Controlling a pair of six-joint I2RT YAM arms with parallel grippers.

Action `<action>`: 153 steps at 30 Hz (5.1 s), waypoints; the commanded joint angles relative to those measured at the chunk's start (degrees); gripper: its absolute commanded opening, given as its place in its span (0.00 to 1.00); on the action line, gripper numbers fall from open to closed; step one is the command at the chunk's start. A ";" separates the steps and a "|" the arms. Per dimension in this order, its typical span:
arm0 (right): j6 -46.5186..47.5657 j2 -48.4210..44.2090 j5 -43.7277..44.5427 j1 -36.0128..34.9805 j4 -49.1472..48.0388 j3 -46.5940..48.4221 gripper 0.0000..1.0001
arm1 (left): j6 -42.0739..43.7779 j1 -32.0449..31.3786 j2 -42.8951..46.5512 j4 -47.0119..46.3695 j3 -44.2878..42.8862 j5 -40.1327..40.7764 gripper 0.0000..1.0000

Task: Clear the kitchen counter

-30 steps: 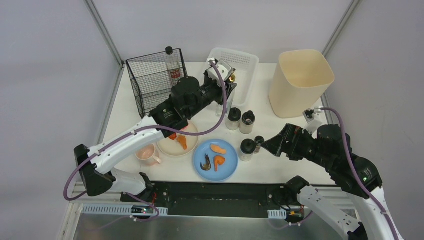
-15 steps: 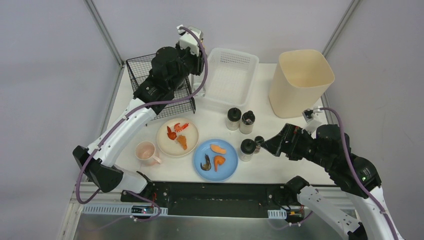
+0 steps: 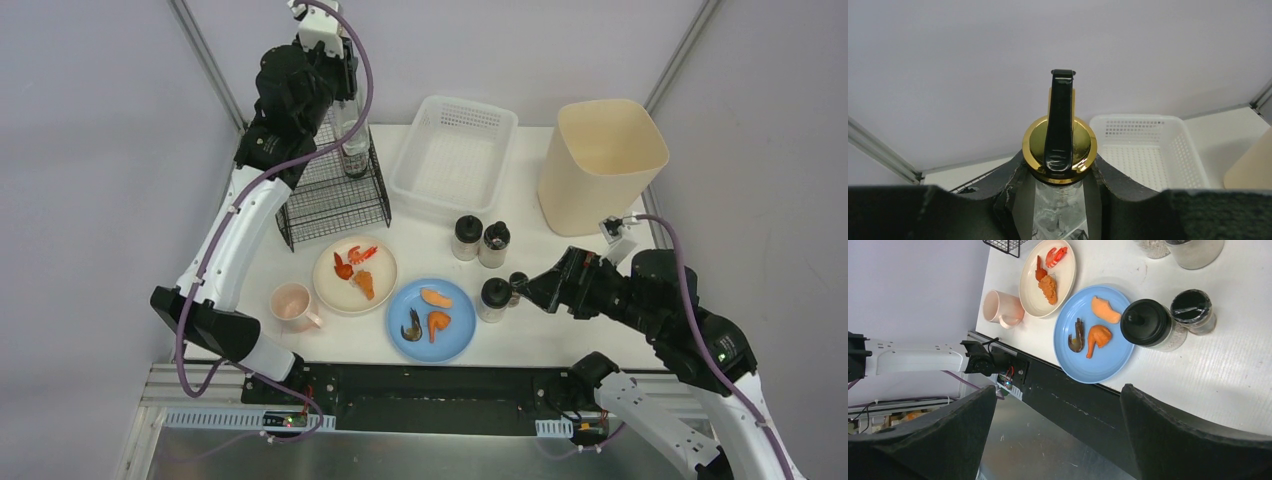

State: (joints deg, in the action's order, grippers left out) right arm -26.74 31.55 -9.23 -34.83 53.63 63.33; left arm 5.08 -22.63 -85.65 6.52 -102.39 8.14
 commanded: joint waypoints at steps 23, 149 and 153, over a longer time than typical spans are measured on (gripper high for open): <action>0.85 4.22 -11.53 -0.38 -15.34 -6.93 0.99 | 2.50 12.81 -12.54 -4.08 -18.13 3.46 0.00; 7.32 19.09 17.32 -0.40 -0.63 0.60 0.99 | -35.46 -6.03 26.23 1.57 46.93 -22.46 0.72; 8.14 23.20 20.55 -0.21 -2.53 2.23 0.99 | -37.01 -7.05 26.41 1.99 50.40 -22.43 0.72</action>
State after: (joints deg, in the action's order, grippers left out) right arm -20.40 51.79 5.78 -34.83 52.75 62.11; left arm -29.17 -28.60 -60.73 8.86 -54.70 -13.26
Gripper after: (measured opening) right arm 0.990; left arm 0.720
